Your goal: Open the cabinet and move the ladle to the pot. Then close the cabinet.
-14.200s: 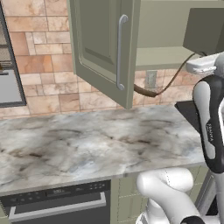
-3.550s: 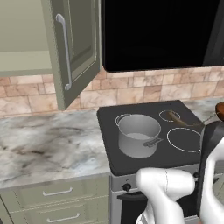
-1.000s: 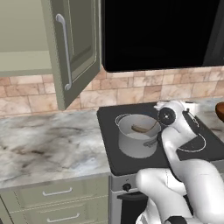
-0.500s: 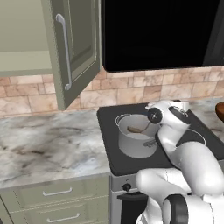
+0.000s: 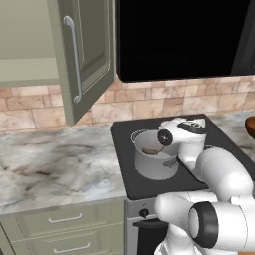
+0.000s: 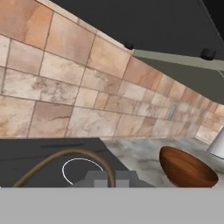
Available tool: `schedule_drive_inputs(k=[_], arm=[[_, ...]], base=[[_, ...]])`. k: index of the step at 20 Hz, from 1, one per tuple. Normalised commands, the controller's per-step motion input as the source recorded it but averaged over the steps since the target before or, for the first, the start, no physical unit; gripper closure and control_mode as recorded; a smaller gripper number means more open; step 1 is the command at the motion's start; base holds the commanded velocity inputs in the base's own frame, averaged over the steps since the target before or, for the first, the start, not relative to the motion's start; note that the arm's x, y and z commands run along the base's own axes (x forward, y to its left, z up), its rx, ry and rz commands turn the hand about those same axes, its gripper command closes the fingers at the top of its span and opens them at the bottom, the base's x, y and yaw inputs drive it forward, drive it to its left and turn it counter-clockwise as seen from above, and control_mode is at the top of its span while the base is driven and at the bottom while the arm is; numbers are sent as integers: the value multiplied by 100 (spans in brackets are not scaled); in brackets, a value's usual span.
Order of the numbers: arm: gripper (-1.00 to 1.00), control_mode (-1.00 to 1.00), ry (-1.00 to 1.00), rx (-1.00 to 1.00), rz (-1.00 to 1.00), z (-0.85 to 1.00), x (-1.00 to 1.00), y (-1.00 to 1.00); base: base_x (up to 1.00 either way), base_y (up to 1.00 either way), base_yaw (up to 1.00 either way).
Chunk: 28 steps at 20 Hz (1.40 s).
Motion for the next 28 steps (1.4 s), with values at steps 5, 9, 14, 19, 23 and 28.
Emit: schedule_drive_inputs(k=[5, 9, 14, 19, 23, 28], arm=[[100, -100, 1, -3, 0, -19, 29, 5], [100, -100, 3, -3, 0, -22, 26, 3], [100, -100, 4, -3, 0, -27, 19, 2], [100, -100, 3, -2, 0, -21, 19, 1], [-100, -100, 4, -2, 0, -16, 6, 12], [-100, -100, 1, 0, 0, 0, -16, 2]], base=[[0, 0, 0], [0, 0, 0], [0, 0, 0], [0, 0, 0], [0, 0, 0], [0, 0, 0]])
